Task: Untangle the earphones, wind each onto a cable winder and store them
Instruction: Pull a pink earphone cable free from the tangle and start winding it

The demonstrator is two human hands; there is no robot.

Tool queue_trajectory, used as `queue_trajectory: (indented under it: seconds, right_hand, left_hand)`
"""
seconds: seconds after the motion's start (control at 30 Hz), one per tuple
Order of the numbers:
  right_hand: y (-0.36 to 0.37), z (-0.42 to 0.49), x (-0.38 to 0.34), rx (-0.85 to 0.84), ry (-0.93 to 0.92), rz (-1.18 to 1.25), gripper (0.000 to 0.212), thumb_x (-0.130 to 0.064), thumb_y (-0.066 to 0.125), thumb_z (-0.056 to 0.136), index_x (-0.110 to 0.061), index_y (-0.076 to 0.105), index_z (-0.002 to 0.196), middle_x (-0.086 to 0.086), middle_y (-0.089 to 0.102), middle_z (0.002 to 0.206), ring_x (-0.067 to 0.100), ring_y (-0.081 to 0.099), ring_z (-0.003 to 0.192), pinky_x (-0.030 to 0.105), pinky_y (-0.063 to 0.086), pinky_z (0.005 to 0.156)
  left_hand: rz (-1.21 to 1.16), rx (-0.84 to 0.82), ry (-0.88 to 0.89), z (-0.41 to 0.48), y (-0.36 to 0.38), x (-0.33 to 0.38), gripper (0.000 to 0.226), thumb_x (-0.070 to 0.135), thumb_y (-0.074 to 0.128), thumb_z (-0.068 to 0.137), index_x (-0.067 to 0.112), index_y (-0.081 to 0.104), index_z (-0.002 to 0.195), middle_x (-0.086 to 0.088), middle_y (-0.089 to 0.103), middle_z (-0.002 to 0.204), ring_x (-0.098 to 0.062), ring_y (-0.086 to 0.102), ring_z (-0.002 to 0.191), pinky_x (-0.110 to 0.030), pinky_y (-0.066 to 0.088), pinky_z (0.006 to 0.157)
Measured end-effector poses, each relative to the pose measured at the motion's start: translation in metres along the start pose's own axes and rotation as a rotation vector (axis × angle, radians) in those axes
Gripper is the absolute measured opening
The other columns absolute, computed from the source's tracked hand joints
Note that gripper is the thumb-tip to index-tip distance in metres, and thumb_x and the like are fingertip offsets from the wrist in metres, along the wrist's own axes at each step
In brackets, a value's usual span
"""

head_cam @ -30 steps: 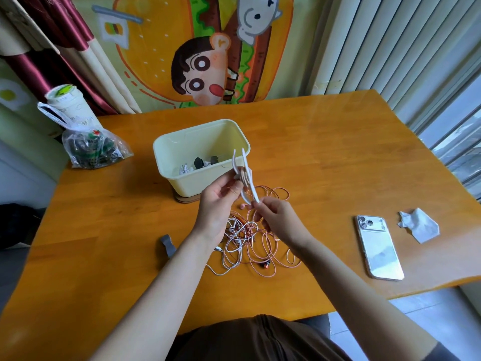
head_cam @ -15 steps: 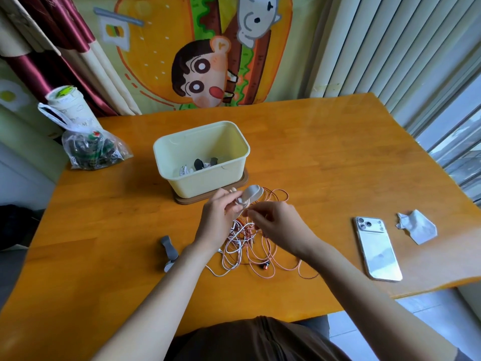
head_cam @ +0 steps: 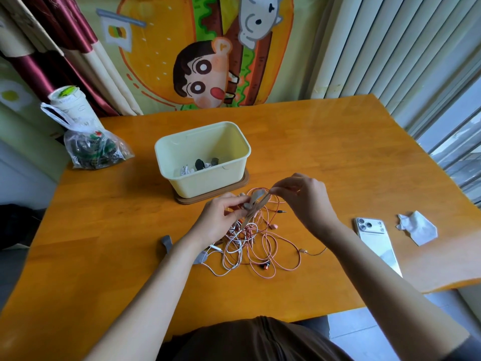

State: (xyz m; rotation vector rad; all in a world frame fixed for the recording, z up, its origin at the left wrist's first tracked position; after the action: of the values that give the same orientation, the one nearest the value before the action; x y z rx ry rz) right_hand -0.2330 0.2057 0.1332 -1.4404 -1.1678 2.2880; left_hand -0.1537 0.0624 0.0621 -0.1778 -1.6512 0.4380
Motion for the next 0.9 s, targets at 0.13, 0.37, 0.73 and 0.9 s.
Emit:
queue_trajectory:
  seconds: [0.13, 0.37, 0.73, 0.9]
  right_hand:
    - [0.001, 0.003, 0.000, 0.022, -0.002, 0.030, 0.014, -0.024, 0.068, 0.084, -0.012, 0.074, 0.088, -0.002, 0.063, 0.081, 0.009, 0.058, 0.068, 0.010, 0.042, 0.059]
    - [0.028, -0.005, 0.017, -0.093, 0.262, 0.458, 0.016, -0.022, 0.060, 0.091, -0.012, 0.065, 0.081, -0.009, 0.060, 0.060, 0.003, 0.055, 0.051, 0.025, 0.049, 0.057]
    - [0.062, -0.034, -0.009, -0.117, 0.091, 0.255, 0.017, -0.017, 0.053, 0.096, -0.015, 0.070, 0.099, -0.013, 0.056, 0.062, 0.005, 0.047, 0.048, 0.015, 0.036, 0.047]
    - [0.064, -0.036, -0.017, -0.216, 0.039, 0.195, 0.022, -0.022, 0.052, 0.096, -0.011, 0.070, 0.101, -0.014, 0.057, 0.066, 0.004, 0.047, 0.049, 0.014, 0.035, 0.047]
  left_hand:
    - [-0.010, -0.069, 0.016, 0.000, 0.000, 0.012, 0.039, 0.001, 0.060, 0.090, 0.017, 0.060, 0.126, 0.013, 0.061, 0.110, -0.005, 0.056, 0.113, -0.029, 0.046, 0.102]
    - [-0.423, 0.052, 0.083, 0.003, -0.009, 0.040, 0.031, 0.006, 0.065, 0.087, 0.016, 0.068, 0.115, -0.010, 0.070, 0.111, -0.030, 0.060, 0.112, -0.041, 0.049, 0.094]
    - [-0.471, 0.416, -0.062, 0.004, -0.028, 0.007, 0.029, 0.003, 0.060, 0.090, 0.024, 0.069, 0.108, 0.004, 0.072, 0.103, -0.010, 0.065, 0.100, -0.025, 0.052, 0.087]
    - [0.093, 0.484, 0.014, 0.000, -0.037, 0.001, 0.031, 0.000, 0.061, 0.089, 0.008, 0.067, 0.119, -0.007, 0.065, 0.102, -0.013, 0.060, 0.094, -0.010, 0.046, 0.078]
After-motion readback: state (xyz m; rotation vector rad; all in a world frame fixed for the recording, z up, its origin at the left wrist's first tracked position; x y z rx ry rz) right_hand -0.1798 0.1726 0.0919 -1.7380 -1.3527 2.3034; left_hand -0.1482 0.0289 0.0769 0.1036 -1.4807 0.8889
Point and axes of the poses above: each hand's wrist, its own z-axis towards the middle knuckle, its own y-axis out of the palm, x = y × z, the point moved 9 cm from there along z, towards the middle knuckle
